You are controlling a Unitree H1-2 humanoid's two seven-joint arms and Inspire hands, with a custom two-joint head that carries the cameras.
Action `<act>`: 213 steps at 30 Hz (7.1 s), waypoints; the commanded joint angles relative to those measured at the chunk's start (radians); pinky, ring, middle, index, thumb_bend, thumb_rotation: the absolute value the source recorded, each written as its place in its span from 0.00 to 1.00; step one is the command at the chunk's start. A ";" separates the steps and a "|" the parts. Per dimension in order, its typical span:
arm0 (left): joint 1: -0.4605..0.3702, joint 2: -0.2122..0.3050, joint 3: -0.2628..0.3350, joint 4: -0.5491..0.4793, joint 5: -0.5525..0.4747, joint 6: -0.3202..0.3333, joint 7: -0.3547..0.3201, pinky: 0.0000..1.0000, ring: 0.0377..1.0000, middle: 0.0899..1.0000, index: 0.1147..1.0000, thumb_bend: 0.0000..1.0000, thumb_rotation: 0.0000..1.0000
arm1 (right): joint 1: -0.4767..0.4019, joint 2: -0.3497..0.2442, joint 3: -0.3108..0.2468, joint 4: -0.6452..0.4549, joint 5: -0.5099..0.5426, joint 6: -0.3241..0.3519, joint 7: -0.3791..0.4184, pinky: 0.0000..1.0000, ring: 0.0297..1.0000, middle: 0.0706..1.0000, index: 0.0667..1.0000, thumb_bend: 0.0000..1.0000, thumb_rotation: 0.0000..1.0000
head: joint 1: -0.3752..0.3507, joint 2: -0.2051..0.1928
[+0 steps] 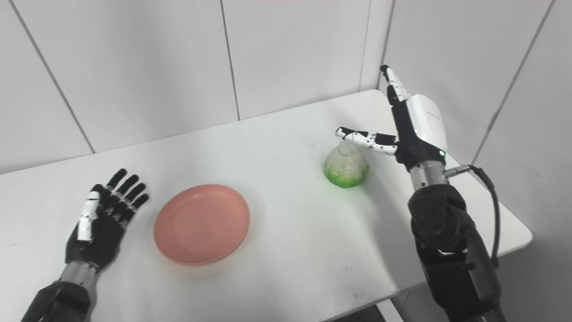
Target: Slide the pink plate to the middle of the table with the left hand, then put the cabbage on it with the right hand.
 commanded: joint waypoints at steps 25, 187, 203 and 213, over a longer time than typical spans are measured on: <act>0.068 0.035 0.015 0.064 -0.003 0.006 -0.027 0.83 0.84 0.84 0.84 0.47 0.81 | -0.067 -0.072 0.069 0.321 0.129 -0.016 0.027 0.72 0.90 0.98 1.00 1.00 0.66 | 0.005 0.030; 0.152 -0.190 -0.068 -0.393 0.089 0.269 0.308 0.92 0.90 0.91 0.90 0.34 1.00 | -0.240 0.241 0.552 0.511 0.055 -0.358 0.048 0.39 0.38 0.45 0.50 0.51 0.00 | 0.442 0.134; 0.154 -0.190 -0.067 -0.407 0.089 0.280 0.309 0.92 0.91 0.91 0.90 0.35 1.00 | -0.238 0.240 0.566 0.542 0.072 -0.350 0.087 0.44 0.38 0.46 0.52 0.51 0.00 | 0.434 0.138; 0.156 -0.187 -0.070 -0.411 0.093 0.277 0.308 0.92 0.91 0.91 0.90 0.36 1.00 | -0.241 0.177 0.603 0.412 -0.002 -0.284 0.173 0.68 0.80 0.86 0.92 0.94 0.41 | 0.431 0.142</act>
